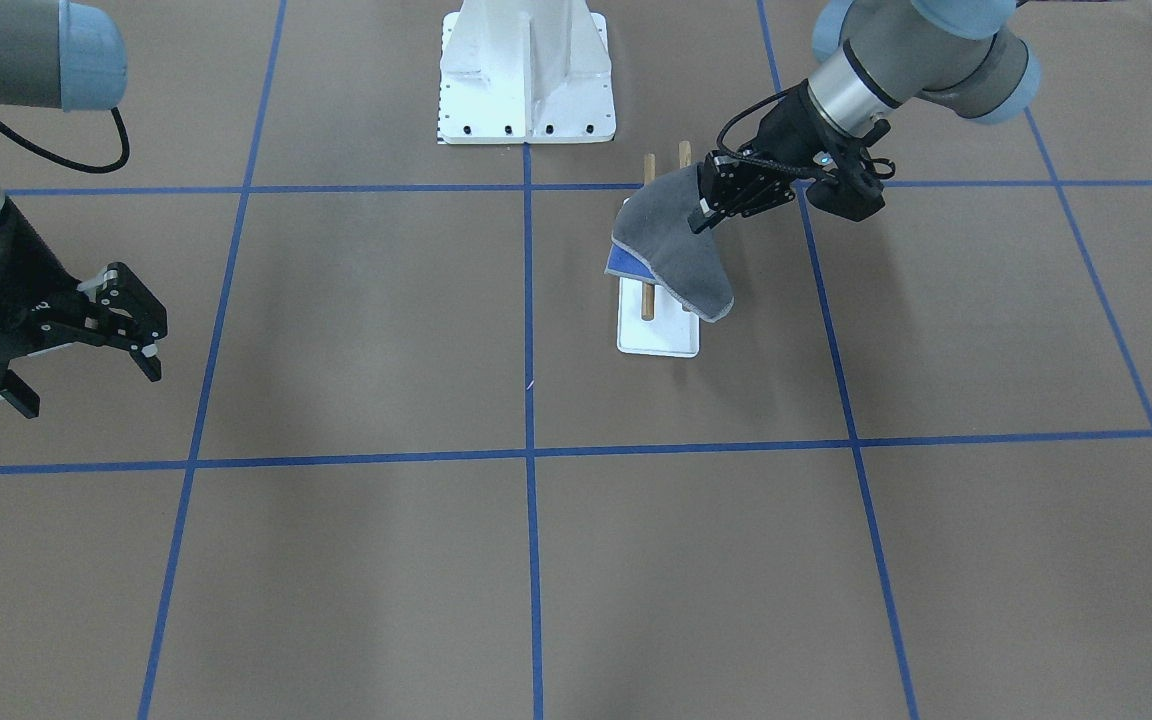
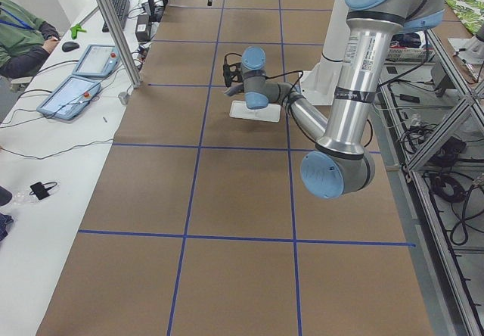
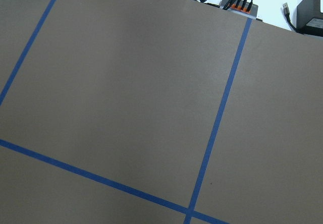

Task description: Hang towel on rack

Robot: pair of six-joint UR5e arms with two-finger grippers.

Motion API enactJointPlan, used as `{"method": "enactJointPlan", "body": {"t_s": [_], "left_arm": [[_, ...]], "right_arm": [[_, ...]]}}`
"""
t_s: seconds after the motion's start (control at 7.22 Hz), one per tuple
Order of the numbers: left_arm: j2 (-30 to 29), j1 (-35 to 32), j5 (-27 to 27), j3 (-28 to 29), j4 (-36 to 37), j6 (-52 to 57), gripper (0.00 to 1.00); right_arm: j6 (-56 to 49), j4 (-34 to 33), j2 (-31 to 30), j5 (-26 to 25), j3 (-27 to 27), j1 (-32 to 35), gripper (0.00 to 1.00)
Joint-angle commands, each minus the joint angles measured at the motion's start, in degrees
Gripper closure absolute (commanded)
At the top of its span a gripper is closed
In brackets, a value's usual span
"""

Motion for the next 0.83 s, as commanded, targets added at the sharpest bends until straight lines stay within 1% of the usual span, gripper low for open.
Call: {"method": "enactJointPlan", "body": {"t_s": [0.0, 0.14, 0.28, 0.42, 0.55, 0.69], "left_arm": [[0.1, -0.21, 0.02, 1.17, 0.02, 4.11, 0.42], [0.28, -0.64, 0.02, 1.7, -0.07, 6.3, 0.37], [0.37, -1.43, 0.11, 2.31, 0.02, 7.89, 0.29], [0.46, -3.35, -0.41, 3.28, 0.11, 10.08, 0.13], [0.46, -5.46, -0.42, 4.68, 0.37, 12.54, 0.03], [0.54, -8.18, -1.29, 6.17, 1.24, 14.13, 0.02]], "right_arm": [[-1.41, 0.05, -1.13, 1.2, -0.05, 1.16, 0.0], [-1.42, 0.05, -1.13, 1.2, -0.05, 1.25, 0.0], [-1.5, -0.04, -1.22, 1.2, -0.05, 1.42, 0.0], [-1.42, -0.82, -1.83, 1.46, -0.05, 2.3, 0.0], [-1.42, -3.1, -2.36, 1.46, -0.14, 3.44, 0.0], [-1.59, -6.77, -2.62, 1.38, -0.75, 4.66, 0.0]]}}
